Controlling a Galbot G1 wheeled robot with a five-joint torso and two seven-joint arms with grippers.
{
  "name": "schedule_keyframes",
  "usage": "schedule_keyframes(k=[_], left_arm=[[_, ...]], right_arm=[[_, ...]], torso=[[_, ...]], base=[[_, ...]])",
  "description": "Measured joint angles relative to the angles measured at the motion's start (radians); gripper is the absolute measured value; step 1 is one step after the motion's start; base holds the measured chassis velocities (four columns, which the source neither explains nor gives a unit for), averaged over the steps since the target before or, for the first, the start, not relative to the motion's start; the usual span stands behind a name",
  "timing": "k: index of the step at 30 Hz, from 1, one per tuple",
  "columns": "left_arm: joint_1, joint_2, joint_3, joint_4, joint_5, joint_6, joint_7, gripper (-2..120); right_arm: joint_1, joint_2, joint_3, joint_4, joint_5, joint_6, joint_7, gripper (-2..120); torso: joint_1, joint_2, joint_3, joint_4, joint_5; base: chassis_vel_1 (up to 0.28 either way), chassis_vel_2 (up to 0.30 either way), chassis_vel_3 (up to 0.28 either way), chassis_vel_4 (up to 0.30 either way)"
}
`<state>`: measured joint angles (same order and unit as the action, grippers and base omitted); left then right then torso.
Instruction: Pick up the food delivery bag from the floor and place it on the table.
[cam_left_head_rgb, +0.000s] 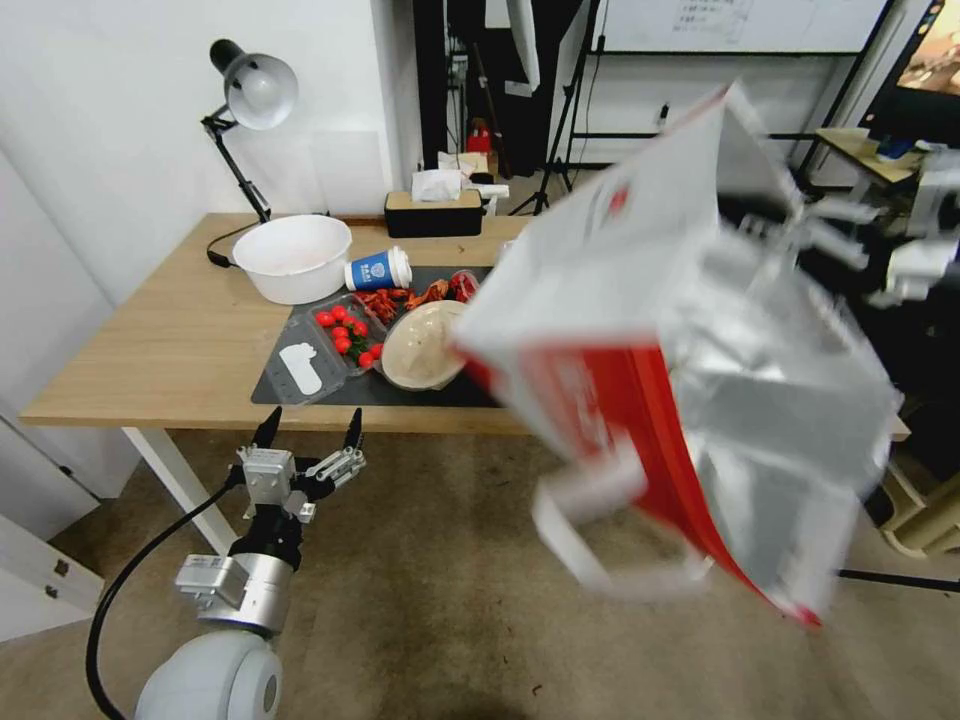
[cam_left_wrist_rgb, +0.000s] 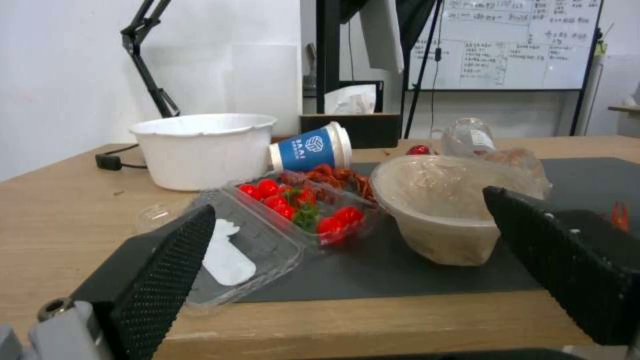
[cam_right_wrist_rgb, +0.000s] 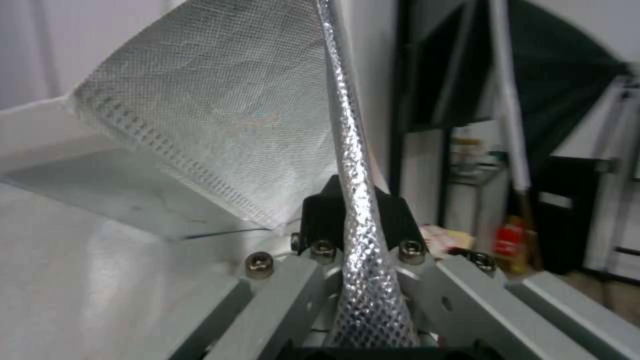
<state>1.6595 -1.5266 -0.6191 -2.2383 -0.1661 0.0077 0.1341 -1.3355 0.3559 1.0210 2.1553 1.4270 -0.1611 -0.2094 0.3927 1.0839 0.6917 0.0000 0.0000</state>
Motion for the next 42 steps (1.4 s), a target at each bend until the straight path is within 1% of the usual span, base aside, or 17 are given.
schedule_keyframes(k=[1, 4, 5, 8, 14, 19, 29, 42], left_arm=[[0.000, 0.000, 0.000, 0.000, 0.000, 0.000, 0.000, 100], [-0.001, -0.001, 0.004, 0.002, 0.002, 0.000, 0.003, 100], [-0.001, -0.001, 0.004, 0.002, 0.002, 0.000, 0.003, 100], [0.000, -0.001, 0.005, 0.002, 0.003, 0.000, 0.005, 100], [0.002, 0.000, 0.005, 0.002, 0.003, -0.001, 0.006, 100], [0.005, -0.007, 0.008, 0.000, 0.008, -0.003, 0.010, 100], [0.008, -0.009, 0.007, 0.001, 0.010, -0.011, 0.012, 100], [0.009, -0.009, 0.007, 0.004, 0.010, -0.011, 0.012, 100]], right_arm=[[0.000, 0.000, 0.000, 0.000, 0.000, 0.000, 0.000, 0], [0.015, 0.011, -0.029, 0.012, -0.017, 0.004, 0.147, 0], [0.015, 0.011, -0.029, 0.012, -0.017, 0.004, 0.147, 0], [0.020, 0.021, -0.046, 0.004, -0.024, 0.004, 0.212, 0], [0.022, 0.025, -0.054, -0.003, -0.024, 0.005, 0.234, 0], [0.024, 0.051, -0.084, -0.012, -0.029, 0.012, 0.260, 0], [0.040, 0.124, -0.162, -0.033, -0.091, 0.013, 0.304, 0], [0.063, 0.165, -0.207, -0.052, -0.120, 0.012, 0.322, 0]], torso=[[0.000, 0.000, 0.000, 0.0000, 0.0000], [0.000, 0.000, 0.000, 0.0000, 0.0000], [0.000, 0.000, 0.000, 0.0000, 0.0000], [0.000, 0.000, 0.000, 0.0000, 0.0001], [0.000, -0.001, 0.000, 0.0000, 0.0000], [0.000, -0.001, -0.001, 0.0000, -0.0001], [0.000, -0.001, -0.001, 0.0000, 0.0000], [0.000, -0.001, -0.001, 0.0000, 0.0000]], base=[[0.000, 0.000, 0.000, 0.000], [0.000, 0.000, 0.000, 0.000], [0.000, 0.000, 0.000, 0.000], [0.000, 0.000, 0.000, 0.000], [0.000, 0.000, 0.000, 0.000], [0.000, 0.000, 0.000, 0.000], [0.000, 0.000, 0.000, 0.000], [0.000, 0.000, 0.000, 0.000]])
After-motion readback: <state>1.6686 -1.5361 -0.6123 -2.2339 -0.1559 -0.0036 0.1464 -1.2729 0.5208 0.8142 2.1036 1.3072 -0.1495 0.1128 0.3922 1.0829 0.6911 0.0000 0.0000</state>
